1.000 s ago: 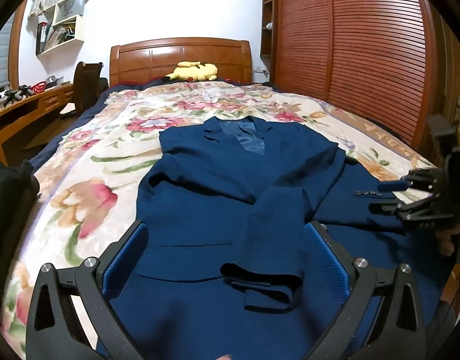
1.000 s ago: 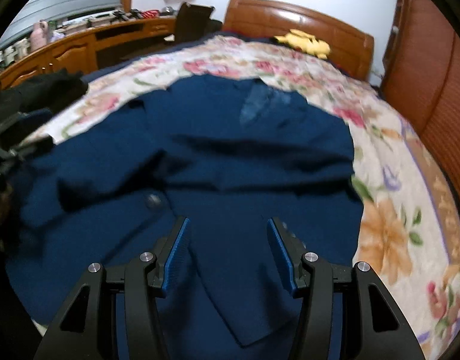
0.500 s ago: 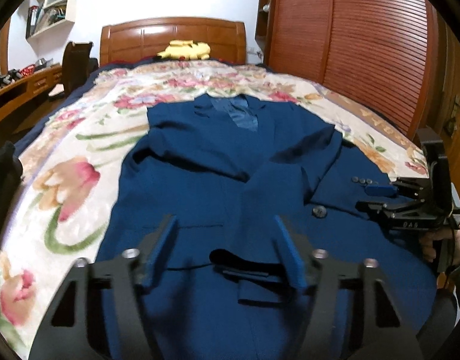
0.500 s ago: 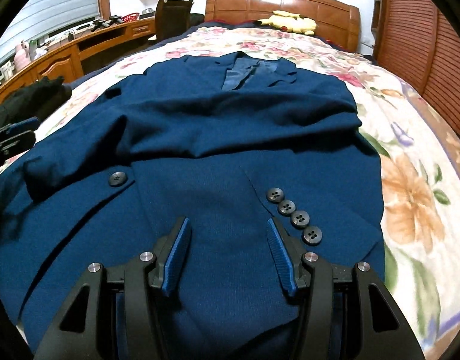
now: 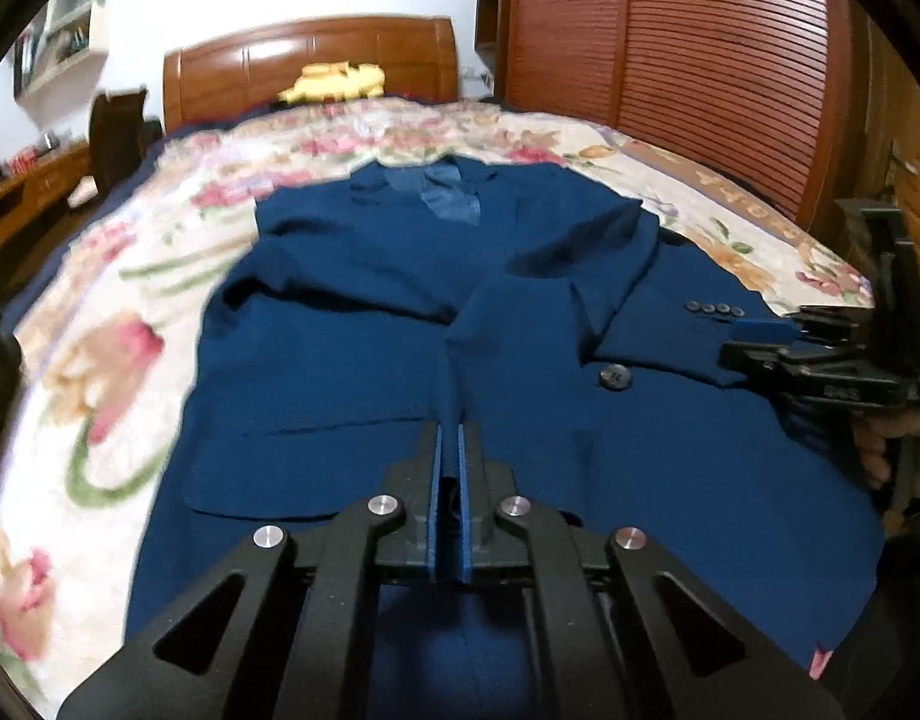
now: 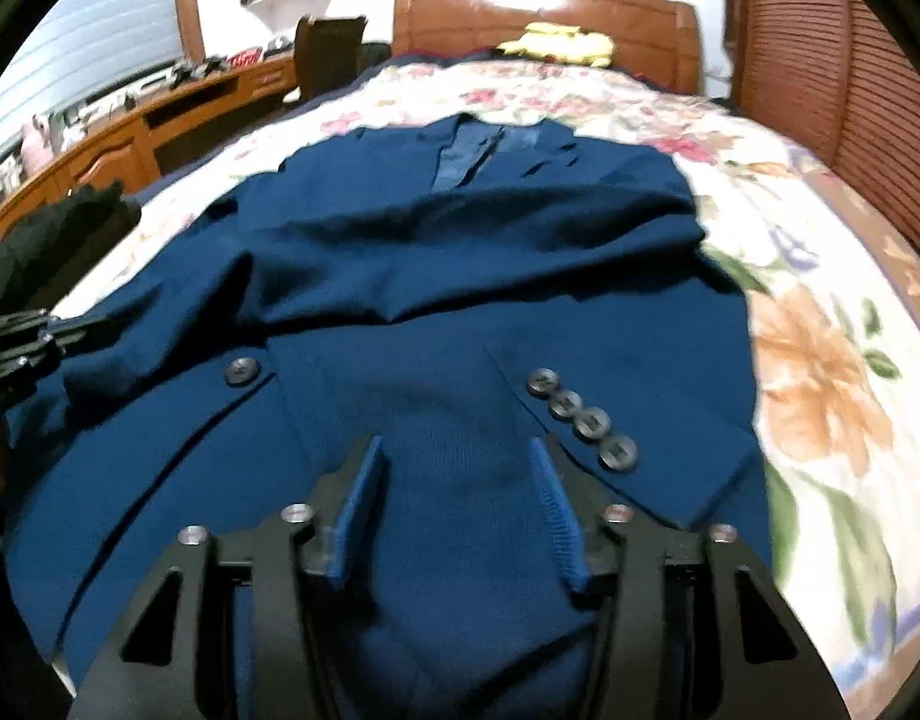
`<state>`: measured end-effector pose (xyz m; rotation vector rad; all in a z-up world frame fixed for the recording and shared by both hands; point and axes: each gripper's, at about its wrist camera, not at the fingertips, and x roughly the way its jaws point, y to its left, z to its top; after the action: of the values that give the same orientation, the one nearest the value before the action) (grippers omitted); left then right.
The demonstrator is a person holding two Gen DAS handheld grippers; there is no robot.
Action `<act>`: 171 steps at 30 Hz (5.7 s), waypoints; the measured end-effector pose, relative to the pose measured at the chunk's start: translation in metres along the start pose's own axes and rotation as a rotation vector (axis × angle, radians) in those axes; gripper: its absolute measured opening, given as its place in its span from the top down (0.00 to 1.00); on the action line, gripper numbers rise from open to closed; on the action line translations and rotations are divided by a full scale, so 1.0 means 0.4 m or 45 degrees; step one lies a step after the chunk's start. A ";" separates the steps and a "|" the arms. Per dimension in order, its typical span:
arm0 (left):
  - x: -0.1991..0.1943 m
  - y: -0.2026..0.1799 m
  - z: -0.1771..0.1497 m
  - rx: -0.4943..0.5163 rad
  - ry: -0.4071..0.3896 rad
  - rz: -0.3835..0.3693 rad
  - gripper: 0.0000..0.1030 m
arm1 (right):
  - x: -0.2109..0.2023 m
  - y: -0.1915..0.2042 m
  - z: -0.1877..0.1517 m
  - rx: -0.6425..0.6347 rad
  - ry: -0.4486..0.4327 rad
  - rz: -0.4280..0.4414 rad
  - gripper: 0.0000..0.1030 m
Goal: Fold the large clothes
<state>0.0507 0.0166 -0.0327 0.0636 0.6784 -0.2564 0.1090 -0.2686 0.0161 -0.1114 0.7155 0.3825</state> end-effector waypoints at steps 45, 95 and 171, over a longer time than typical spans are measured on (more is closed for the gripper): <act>-0.082 -0.107 -0.069 0.039 0.075 0.153 0.31 | -0.316 -0.014 -0.126 -0.081 -0.177 0.031 0.57; -0.084 0.034 0.030 -0.157 0.082 0.112 0.94 | -0.289 0.002 -0.130 -0.143 -0.129 0.013 0.57; -0.240 0.180 -0.270 -0.232 0.018 0.293 0.18 | -0.338 -0.119 -0.271 -0.059 0.103 -0.108 0.33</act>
<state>-0.0689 0.1219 -0.0582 -0.0310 0.6992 0.0278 -0.0329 -0.3786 0.0220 -0.2016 0.7788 0.3151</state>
